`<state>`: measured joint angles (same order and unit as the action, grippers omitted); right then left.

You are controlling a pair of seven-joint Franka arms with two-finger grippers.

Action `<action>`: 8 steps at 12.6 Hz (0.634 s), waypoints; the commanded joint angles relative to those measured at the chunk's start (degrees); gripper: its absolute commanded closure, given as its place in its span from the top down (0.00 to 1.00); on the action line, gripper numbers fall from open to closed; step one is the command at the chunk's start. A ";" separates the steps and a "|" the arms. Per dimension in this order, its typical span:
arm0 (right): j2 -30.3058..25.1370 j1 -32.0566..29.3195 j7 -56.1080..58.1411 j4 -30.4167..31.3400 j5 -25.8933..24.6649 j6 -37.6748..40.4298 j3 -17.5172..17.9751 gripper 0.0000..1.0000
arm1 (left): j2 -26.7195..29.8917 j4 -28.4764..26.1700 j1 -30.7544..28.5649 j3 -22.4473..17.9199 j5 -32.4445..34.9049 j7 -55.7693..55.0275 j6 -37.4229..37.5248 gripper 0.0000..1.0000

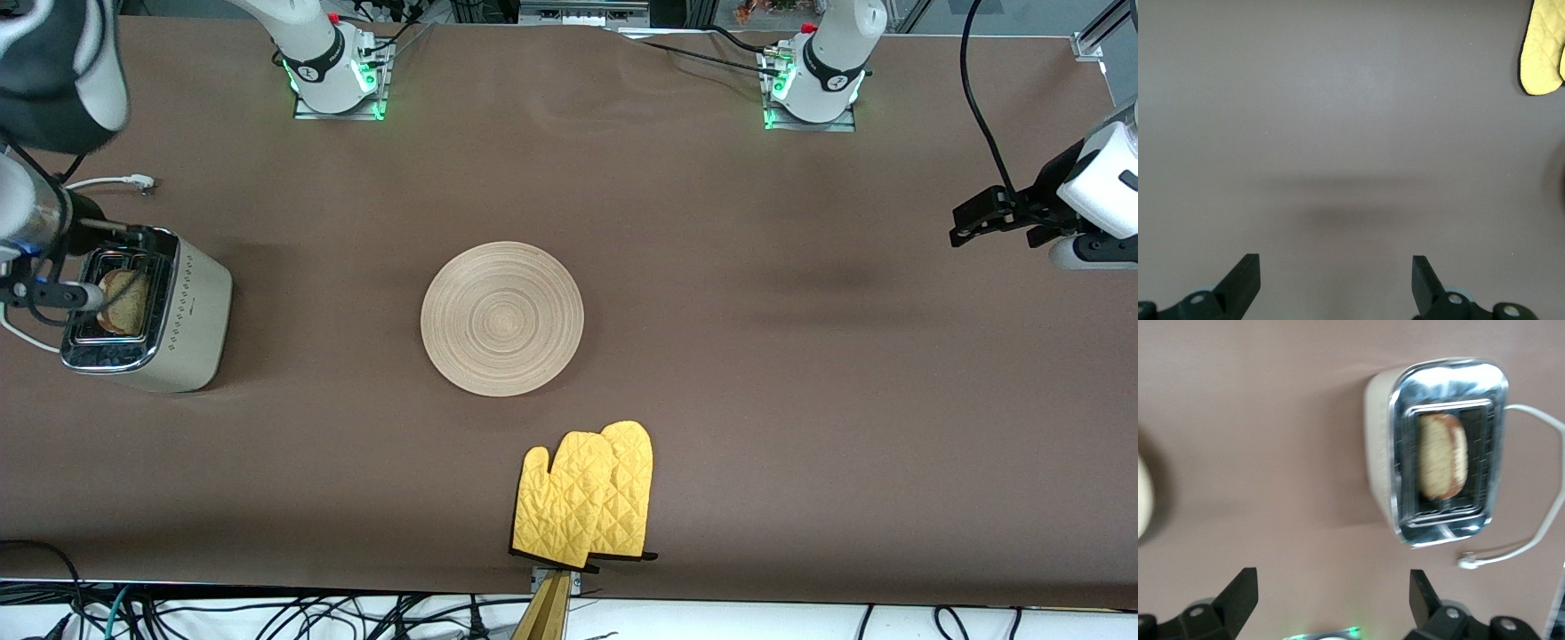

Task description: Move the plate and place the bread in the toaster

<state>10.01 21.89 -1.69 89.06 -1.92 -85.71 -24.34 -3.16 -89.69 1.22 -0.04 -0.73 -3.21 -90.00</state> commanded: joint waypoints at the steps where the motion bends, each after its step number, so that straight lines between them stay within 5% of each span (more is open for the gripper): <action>1: -2.97 -0.79 3.70 1.02 3.06 3.96 1.38 1.00 | -0.45 1.18 -0.43 0.13 -1.38 0.13 0.26 1.00; 2: -4.28 -3.50 3.37 1.28 3.41 2.66 5.31 1.00 | -0.45 1.18 -0.43 0.05 -1.38 0.13 0.26 1.00; 4: -7.09 -17.25 2.84 3.99 1.84 1.70 20.04 1.00 | -0.45 1.18 -0.43 0.13 -1.38 0.13 0.26 1.00; 5: -8.84 -21.50 2.14 7.14 1.04 -3.01 24.38 1.00 | -0.45 1.18 -0.43 0.05 -1.38 0.13 0.26 1.00; 8: -11.76 -23.12 2.04 13.33 1.47 -10.44 24.95 1.00 | -0.45 1.18 -0.43 0.04 -1.38 0.13 0.26 1.00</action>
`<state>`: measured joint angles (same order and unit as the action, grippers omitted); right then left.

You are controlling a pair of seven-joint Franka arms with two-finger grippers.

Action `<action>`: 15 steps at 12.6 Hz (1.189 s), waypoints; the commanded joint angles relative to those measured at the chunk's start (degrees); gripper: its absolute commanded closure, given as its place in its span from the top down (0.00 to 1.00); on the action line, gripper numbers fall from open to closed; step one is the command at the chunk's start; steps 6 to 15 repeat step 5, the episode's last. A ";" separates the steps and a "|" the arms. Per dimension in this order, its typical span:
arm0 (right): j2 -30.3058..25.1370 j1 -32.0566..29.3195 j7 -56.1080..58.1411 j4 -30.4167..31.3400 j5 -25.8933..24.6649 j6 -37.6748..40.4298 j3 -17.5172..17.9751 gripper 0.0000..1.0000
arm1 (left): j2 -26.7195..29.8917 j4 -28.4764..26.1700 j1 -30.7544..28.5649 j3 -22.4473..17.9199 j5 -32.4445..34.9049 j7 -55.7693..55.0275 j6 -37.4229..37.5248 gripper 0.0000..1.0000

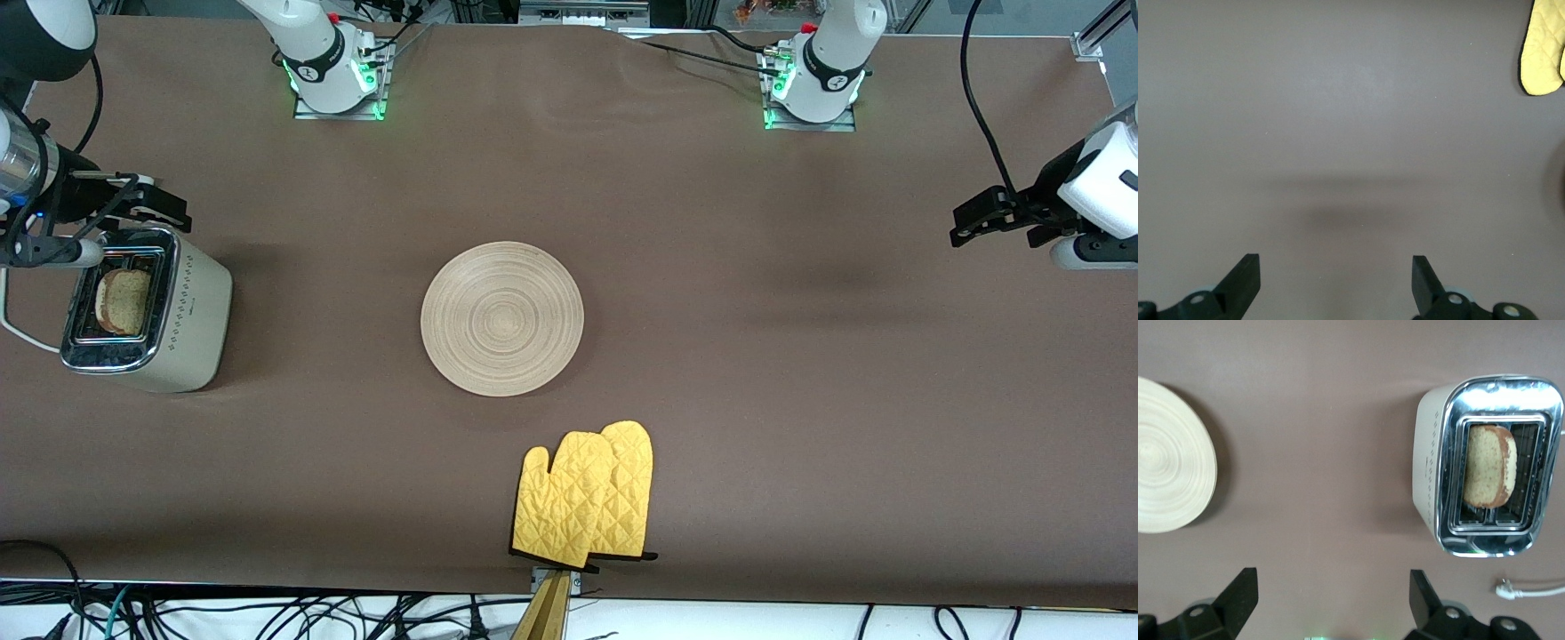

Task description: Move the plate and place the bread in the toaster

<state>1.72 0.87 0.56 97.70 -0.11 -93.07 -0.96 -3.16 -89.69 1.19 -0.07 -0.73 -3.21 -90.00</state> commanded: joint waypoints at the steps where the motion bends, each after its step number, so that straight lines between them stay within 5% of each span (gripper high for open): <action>1: -3.56 -2.88 0.05 3.82 -0.24 -3.43 1.75 1.00 | -0.44 1.18 -0.40 0.07 -1.38 0.13 0.26 1.00; 15: -3.91 -2.80 0.40 3.29 0.02 -2.03 1.49 1.00 | -0.44 1.18 -0.40 0.07 -1.38 0.13 0.26 1.00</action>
